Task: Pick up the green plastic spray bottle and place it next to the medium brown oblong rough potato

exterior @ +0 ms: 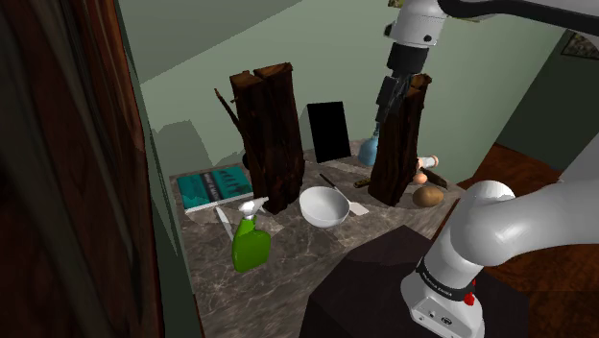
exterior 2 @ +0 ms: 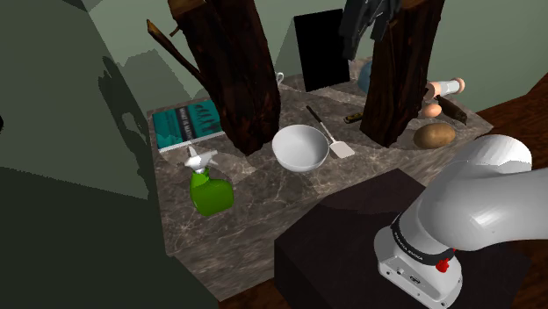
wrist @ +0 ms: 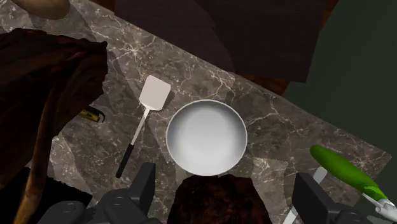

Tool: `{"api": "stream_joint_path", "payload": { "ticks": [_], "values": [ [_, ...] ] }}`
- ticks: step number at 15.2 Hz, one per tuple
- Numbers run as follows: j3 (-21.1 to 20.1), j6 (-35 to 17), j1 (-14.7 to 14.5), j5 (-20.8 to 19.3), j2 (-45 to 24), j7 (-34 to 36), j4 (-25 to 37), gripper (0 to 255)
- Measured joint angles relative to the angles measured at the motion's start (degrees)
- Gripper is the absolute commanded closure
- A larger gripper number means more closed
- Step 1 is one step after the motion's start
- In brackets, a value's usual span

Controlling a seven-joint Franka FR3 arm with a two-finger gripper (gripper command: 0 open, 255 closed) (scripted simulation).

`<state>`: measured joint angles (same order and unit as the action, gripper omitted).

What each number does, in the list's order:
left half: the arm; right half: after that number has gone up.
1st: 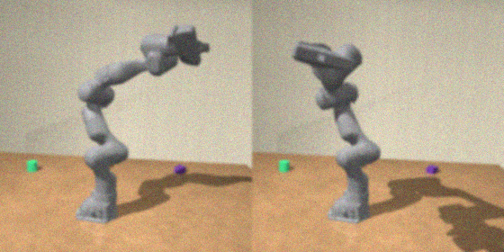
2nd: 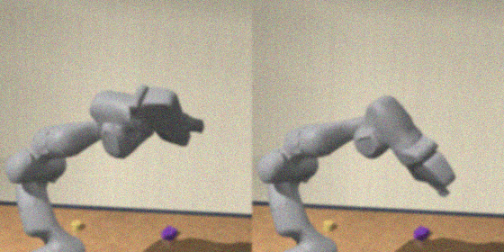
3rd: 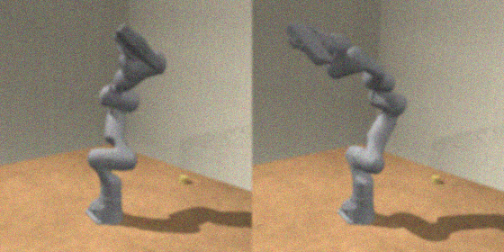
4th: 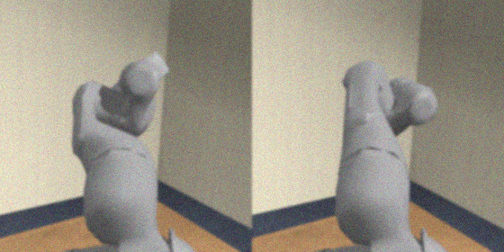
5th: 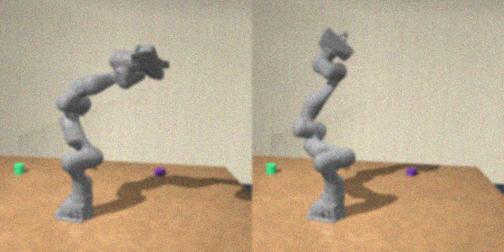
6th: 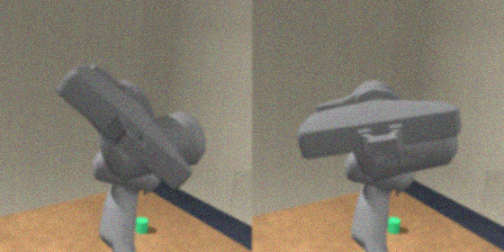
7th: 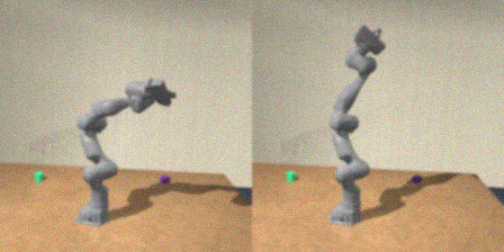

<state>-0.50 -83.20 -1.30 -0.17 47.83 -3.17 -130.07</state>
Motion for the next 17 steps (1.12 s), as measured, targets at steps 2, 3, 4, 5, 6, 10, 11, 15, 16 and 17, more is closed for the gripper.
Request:
{"api": "stream_joint_path", "payload": {
  "ticks": [2, 3, 4, 5, 6, 10, 11, 15, 16, 17],
  "values": [
    [0.2, -1.2, -0.4, 0.2, 0.1, -0.7, -1.0, 0],
    [0.4, -2.9, -1.0, 0.5, 0.3, -1.7, -2.4, 0],
    [0.7, -5.1, -1.7, 0.8, 0.2, -3.0, -3.9, 0],
    [1.0, -7.7, -2.5, 1.3, 0.3, -4.4, -5.9, 0],
    [1.4, -10.1, -3.3, 1.6, 0.5, -5.9, -7.8, 0],
    [2.6, -19.6, -7.0, 3.6, -0.9, -12.0, -13.2, 0],
    [3.0, -22.3, -7.9, 4.1, -1.4, -13.7, -14.7, 0],
    [4.4, -32.6, -12.1, 6.6, -4.3, -20.6, -19.5, 0],
    [4.8, -35.1, -13.3, 7.3, -5.8, -22.4, -19.9, 0],
    [5.0, -37.6, -14.5, 8.1, -5.8, -24.1, -21.7, 0]
  ]
}}
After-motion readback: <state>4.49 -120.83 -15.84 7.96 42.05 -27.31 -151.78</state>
